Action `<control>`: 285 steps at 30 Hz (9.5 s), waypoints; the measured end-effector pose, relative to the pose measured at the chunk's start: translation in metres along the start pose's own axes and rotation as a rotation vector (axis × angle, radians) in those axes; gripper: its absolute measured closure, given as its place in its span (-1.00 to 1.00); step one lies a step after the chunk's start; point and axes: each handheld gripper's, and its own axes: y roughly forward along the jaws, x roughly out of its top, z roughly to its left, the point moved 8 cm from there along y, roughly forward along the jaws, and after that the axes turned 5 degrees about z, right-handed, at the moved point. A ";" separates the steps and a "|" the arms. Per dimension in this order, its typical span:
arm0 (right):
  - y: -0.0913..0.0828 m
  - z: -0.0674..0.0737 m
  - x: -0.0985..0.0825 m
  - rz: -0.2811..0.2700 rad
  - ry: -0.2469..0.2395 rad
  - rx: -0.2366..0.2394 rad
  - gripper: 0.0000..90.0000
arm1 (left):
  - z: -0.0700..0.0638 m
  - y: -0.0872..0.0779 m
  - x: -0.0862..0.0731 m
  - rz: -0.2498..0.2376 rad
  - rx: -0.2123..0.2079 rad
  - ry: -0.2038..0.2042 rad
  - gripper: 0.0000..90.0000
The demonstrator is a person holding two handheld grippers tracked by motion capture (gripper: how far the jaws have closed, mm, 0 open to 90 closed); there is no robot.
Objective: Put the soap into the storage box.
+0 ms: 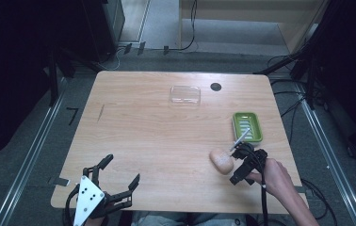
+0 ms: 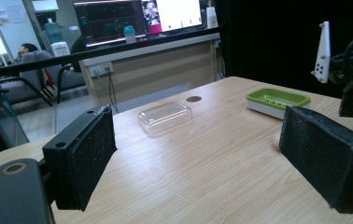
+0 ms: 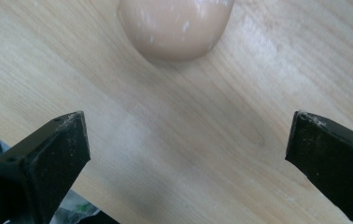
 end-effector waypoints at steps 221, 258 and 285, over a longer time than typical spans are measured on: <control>-0.029 -0.075 0.020 0.101 0.168 -0.047 -0.25 | 0.000 0.002 0.001 0.006 -0.009 -0.003 -0.75; -0.051 -0.091 0.043 0.057 0.215 -0.027 -0.25 | 0.000 0.001 0.000 0.007 -0.009 -0.003 -0.75; -0.054 -0.106 0.065 0.010 0.253 -0.011 -0.25 | 0.001 0.001 0.000 0.009 -0.005 -0.004 -0.75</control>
